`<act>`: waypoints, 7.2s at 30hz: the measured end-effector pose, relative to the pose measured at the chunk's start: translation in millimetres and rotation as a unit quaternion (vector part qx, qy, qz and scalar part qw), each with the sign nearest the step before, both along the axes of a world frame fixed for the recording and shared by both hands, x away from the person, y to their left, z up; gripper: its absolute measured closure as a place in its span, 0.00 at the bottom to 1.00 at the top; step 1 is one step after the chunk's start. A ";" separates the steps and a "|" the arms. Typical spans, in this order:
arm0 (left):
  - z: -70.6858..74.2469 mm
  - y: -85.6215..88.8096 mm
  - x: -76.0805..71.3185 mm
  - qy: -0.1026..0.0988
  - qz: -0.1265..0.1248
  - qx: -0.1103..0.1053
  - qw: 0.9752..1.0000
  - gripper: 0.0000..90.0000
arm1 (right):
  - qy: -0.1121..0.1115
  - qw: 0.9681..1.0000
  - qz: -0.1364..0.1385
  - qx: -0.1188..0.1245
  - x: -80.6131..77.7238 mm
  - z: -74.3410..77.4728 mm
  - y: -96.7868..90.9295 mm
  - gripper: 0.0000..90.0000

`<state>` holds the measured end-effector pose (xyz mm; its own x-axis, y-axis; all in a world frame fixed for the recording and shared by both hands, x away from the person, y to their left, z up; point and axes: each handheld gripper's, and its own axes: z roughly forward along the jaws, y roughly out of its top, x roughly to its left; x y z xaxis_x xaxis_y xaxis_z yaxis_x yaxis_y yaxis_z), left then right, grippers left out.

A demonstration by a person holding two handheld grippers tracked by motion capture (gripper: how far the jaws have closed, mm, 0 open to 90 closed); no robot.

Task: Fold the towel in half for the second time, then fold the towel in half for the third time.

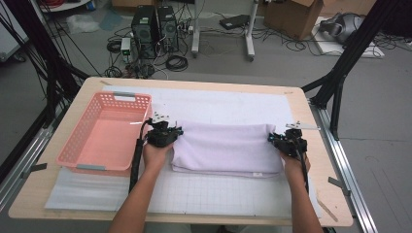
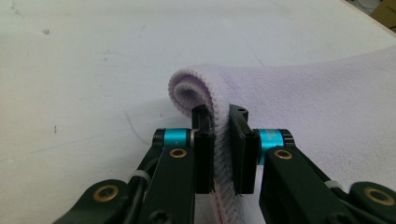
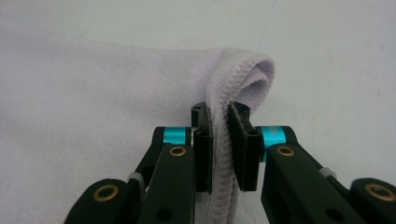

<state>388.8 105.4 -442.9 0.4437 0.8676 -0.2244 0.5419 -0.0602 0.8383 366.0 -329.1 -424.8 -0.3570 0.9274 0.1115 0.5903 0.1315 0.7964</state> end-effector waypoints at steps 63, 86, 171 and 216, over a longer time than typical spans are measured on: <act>0.5 23.0 -115.4 -0.003 -0.082 0.027 0.996 0.64 | 0.012 0.999 0.033 -0.006 -126.1 -6.3 -36.6 0.70; 20.5 18.6 -130.2 -0.103 -0.108 -0.014 0.989 0.21 | -0.108 0.994 0.032 0.013 -149.0 11.6 -45.7 0.22; -12.3 18.8 -99.4 0.063 -0.052 -0.030 0.996 0.90 | 0.024 0.959 0.278 -0.048 83.5 21.6 211.6 0.31; 56.5 -47.2 -84.7 0.001 -0.132 -0.039 0.990 0.91 | -0.014 0.945 0.326 0.003 79.0 48.4 187.2 0.90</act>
<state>304.1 58.1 -386.3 0.6523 0.7010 -0.2884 0.5183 -0.1348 0.8445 445.1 -141.9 -376.4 -0.8554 0.5086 0.0979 0.3634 0.4549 0.8130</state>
